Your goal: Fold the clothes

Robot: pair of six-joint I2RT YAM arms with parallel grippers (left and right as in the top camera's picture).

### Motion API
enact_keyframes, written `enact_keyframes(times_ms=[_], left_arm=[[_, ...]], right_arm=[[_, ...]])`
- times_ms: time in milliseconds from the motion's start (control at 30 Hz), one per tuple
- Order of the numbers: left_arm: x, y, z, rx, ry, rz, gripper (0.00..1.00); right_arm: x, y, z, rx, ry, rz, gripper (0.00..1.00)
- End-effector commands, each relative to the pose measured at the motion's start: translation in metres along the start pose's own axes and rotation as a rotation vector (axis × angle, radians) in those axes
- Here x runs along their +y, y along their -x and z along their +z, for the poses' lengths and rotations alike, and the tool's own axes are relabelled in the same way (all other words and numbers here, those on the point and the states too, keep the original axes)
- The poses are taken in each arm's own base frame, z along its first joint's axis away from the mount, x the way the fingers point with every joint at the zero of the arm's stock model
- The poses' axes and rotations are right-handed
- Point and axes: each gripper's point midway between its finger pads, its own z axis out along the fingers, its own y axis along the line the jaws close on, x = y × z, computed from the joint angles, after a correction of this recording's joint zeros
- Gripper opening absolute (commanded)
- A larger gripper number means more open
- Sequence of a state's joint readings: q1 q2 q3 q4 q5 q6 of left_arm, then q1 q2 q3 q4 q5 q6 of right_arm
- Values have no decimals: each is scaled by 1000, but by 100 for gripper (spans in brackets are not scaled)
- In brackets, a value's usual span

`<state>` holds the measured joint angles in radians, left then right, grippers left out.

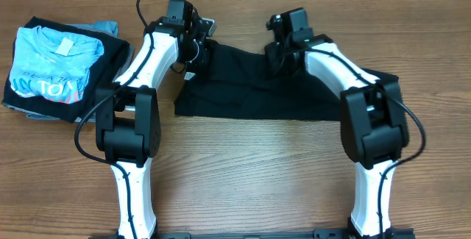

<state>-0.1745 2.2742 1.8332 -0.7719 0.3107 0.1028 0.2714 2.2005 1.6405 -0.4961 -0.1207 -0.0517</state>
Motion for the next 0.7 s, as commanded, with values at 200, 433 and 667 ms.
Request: enact_keyframes(times_ms=[200, 433, 667], left_arm=[[-9, 83, -116, -221, 73, -29, 12], [36, 85, -136, -266, 104, -177, 56], [51, 76, -137, -238, 149, -198, 85]], right_arm=[[24, -1, -124, 51, 76, -207, 20], [50, -38, -109, 195, -6, -332, 28], [105, -37, -93, 156, 23, -521, 33]])
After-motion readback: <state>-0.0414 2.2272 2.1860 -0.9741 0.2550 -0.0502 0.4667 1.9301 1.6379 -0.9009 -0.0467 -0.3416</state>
